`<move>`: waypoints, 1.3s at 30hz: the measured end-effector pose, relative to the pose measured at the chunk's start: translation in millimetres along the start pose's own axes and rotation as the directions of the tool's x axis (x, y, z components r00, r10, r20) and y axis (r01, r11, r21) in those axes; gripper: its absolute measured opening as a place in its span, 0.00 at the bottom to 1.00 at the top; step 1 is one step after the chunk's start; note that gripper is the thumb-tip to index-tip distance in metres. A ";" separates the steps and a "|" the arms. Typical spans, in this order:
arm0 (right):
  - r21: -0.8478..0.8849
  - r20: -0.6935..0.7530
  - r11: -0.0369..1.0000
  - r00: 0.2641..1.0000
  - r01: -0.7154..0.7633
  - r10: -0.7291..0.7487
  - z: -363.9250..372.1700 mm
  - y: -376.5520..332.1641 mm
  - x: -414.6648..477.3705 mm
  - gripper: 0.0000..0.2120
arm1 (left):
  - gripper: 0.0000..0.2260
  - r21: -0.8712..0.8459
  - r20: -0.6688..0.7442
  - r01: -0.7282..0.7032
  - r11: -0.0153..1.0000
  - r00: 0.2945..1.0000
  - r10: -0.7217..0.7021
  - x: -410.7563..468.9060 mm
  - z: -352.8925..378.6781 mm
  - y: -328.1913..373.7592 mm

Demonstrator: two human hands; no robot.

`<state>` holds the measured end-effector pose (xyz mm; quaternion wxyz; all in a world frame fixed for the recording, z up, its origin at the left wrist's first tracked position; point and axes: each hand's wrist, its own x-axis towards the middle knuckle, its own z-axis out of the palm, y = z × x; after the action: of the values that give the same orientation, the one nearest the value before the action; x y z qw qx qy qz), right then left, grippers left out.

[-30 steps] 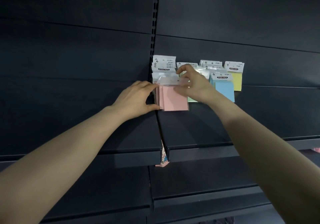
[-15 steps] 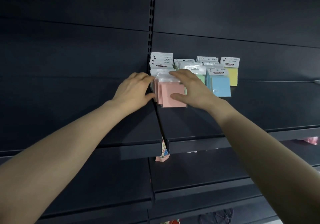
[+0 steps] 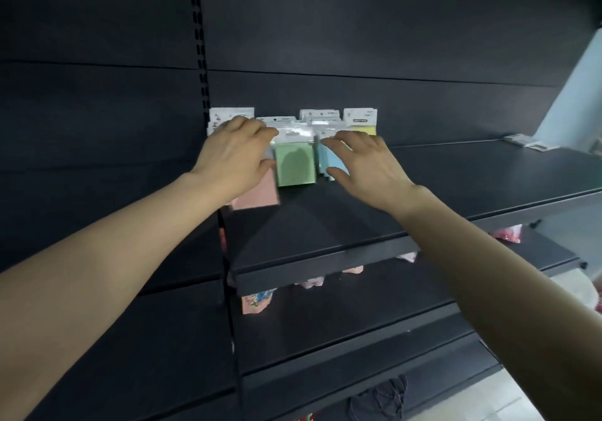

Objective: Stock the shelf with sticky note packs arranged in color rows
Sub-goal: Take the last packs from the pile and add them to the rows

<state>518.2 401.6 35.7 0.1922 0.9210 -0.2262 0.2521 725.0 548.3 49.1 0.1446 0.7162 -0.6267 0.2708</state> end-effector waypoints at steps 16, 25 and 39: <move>-0.230 0.060 0.951 0.972 -0.207 0.226 -44.3 280.5 -166.0 0.26 | 0.21 -0.107 -0.071 -0.213 0.971 0.976 0.206 168.9 62.9 284.2; -0.286 0.101 0.891 0.913 -0.353 0.395 -50.2 413.1 -256.0 0.25 | 0.20 -0.189 -0.098 -0.359 0.914 0.933 0.346 252.4 99.9 436.8; -0.296 0.114 0.851 0.868 -0.434 0.483 0.4 606.7 -269.8 0.25 | 0.18 -0.134 -0.040 -0.534 0.835 0.844 0.534 421.0 215.3 560.6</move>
<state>-1.2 -12.1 32.3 0.2240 0.8258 -0.4880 0.1726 251.0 -11.2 39.8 0.1132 0.5010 -0.8189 0.2562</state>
